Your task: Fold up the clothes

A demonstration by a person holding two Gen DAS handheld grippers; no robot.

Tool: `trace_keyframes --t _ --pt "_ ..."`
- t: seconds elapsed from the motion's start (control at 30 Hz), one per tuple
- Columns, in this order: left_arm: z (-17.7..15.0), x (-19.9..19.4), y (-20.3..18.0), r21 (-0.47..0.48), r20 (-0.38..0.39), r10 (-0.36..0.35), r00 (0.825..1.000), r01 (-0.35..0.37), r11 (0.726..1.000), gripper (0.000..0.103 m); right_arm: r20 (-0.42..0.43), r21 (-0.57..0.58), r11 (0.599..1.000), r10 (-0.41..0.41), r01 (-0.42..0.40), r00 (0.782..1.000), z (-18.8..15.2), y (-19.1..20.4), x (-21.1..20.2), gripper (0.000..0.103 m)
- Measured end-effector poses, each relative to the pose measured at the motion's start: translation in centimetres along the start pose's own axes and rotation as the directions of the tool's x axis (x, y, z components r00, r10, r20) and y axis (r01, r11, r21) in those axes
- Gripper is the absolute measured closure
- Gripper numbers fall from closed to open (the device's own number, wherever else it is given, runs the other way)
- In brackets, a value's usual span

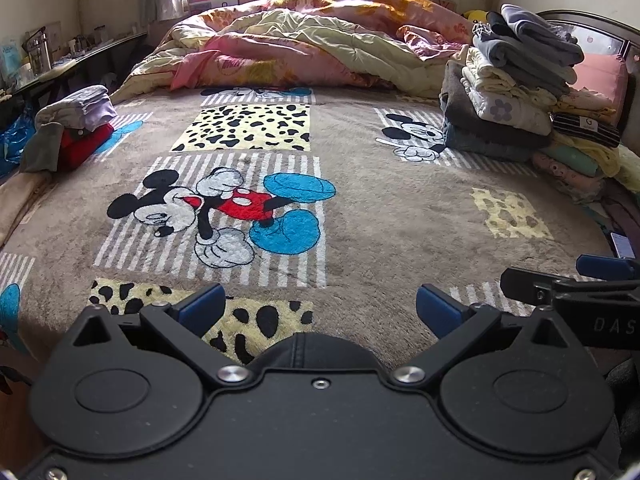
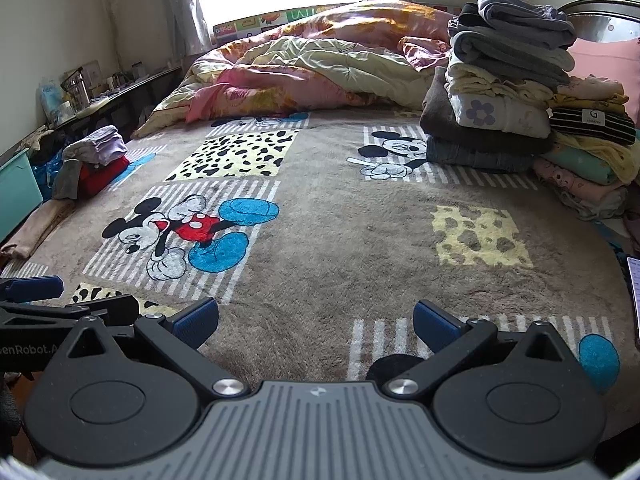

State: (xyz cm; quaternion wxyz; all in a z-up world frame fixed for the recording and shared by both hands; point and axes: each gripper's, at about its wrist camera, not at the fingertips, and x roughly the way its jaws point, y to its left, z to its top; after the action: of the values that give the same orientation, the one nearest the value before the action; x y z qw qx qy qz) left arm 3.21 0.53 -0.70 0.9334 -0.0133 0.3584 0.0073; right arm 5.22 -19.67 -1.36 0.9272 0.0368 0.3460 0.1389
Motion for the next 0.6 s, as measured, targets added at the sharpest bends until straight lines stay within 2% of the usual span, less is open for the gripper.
trace_keyframes --t 0.6 --pt "0.8 1.4 1.0 -0.012 -0.009 -0.008 1.0 0.008 1.0 0.001 -0.007 -0.016 1.0 -0.003 0.003 1.0 1.1 0.6 1.4 0.0"
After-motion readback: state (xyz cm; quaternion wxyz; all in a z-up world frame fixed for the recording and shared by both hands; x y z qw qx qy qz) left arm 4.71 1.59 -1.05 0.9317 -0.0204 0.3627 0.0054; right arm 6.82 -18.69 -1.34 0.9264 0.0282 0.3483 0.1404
